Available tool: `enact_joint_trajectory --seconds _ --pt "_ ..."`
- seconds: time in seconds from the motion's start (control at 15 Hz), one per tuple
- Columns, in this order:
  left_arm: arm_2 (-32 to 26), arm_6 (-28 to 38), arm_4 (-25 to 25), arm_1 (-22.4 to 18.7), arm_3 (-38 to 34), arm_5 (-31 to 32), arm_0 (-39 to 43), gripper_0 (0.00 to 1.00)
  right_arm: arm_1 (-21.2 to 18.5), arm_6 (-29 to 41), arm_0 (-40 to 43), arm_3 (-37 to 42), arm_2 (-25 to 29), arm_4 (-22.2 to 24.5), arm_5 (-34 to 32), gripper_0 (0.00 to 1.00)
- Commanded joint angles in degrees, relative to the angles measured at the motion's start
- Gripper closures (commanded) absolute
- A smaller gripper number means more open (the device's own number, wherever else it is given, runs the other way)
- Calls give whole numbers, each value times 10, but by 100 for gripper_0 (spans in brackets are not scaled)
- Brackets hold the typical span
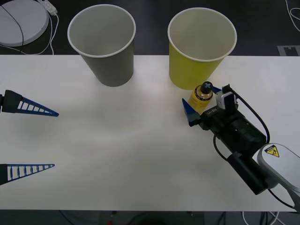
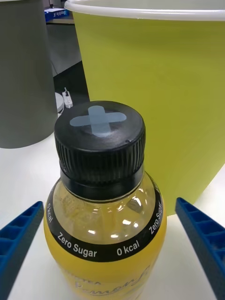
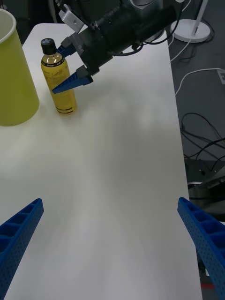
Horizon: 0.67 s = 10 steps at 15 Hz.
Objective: Put the can into the green bin and the plastic bottle into the gray bin
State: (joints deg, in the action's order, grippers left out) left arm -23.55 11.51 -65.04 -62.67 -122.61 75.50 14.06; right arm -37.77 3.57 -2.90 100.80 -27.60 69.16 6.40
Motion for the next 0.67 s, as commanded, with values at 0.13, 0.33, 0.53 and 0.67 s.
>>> enact_joint_trajectory --seconds 0.13,0.33,0.53,0.67 --pt "0 0 0 0 0 0 0 0 2 6 -2 0 -1 -2 0 100" --pt "0 0 0 0 0 0 0 0 2 7 -2 0 -1 0 0 100" --pt "0 0 0 0 0 0 0 0 2 10 -3 0 -1 0 -1 100" --pt "0 0 0 0 0 0 0 0 2 11 -3 2 0 -1 -7 100"
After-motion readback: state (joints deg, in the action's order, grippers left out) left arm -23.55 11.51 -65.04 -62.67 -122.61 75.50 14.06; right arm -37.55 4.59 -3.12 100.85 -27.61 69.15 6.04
